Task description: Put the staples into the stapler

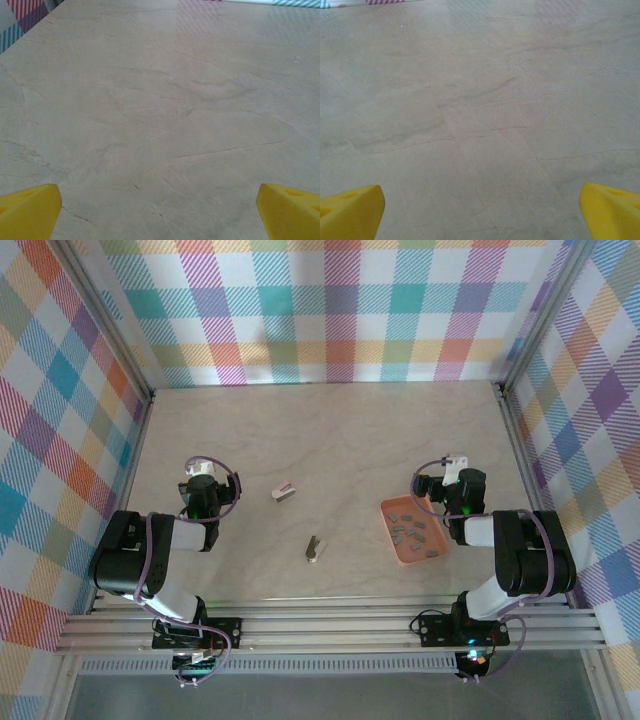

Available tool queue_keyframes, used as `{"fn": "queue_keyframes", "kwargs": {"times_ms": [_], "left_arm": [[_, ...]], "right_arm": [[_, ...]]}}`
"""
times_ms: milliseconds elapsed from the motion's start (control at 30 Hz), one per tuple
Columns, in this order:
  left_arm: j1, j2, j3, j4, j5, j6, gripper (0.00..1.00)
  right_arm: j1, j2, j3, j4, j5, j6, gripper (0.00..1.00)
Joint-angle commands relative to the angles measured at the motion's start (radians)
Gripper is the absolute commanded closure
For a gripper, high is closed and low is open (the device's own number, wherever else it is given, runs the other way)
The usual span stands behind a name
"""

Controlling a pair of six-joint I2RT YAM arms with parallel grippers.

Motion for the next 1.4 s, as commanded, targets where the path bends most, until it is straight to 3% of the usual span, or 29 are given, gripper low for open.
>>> {"fn": "queue_keyframes", "kwargs": {"times_ms": [0, 400, 500, 633, 733, 867, 967, 1100, 1200, 1367], "left_arm": [[-0.005, -0.006, 0.014, -0.003, 0.002, -0.001, 0.00], [-0.006, -0.012, 0.010, 0.003, 0.001, 0.001, 0.02], [-0.007, -0.076, 0.074, -0.167, 0.017, 0.009, 0.06], [-0.017, -0.204, 0.214, -0.474, 0.046, -0.007, 0.09], [-0.027, -0.276, 0.310, -0.676, 0.156, -0.109, 0.11], [-0.090, -0.301, 0.382, -0.818, 0.243, -0.224, 0.14], [-0.150, -0.298, 0.393, -0.862, 0.253, -0.264, 0.15], [-0.203, -0.288, 0.390, -0.909, 0.248, -0.300, 0.15], [-0.230, -0.291, 0.373, -0.908, 0.239, -0.311, 0.14], [-0.251, -0.294, 0.329, -0.871, 0.251, -0.343, 0.14]], "right_arm": [[0.008, -0.006, 0.014, 0.036, -0.001, 0.007, 0.01], [0.007, -0.006, 0.014, 0.035, 0.004, 0.010, 0.01], [0.007, -0.037, 0.047, -0.047, 0.038, 0.027, 0.01], [0.008, -0.139, 0.219, -0.493, 0.044, 0.091, 0.01], [0.007, -0.168, 0.389, -0.849, 0.035, 0.203, 0.01], [0.029, -0.144, 0.589, -1.259, -0.085, 0.291, 0.01], [0.094, -0.155, 0.655, -1.457, -0.150, 0.319, 0.01], [0.225, -0.213, 0.631, -1.551, -0.187, 0.408, 0.00], [0.302, -0.228, 0.587, -1.526, -0.216, 0.487, 0.09], [0.316, -0.171, 0.536, -1.387, -0.261, 0.563, 0.09]]}}
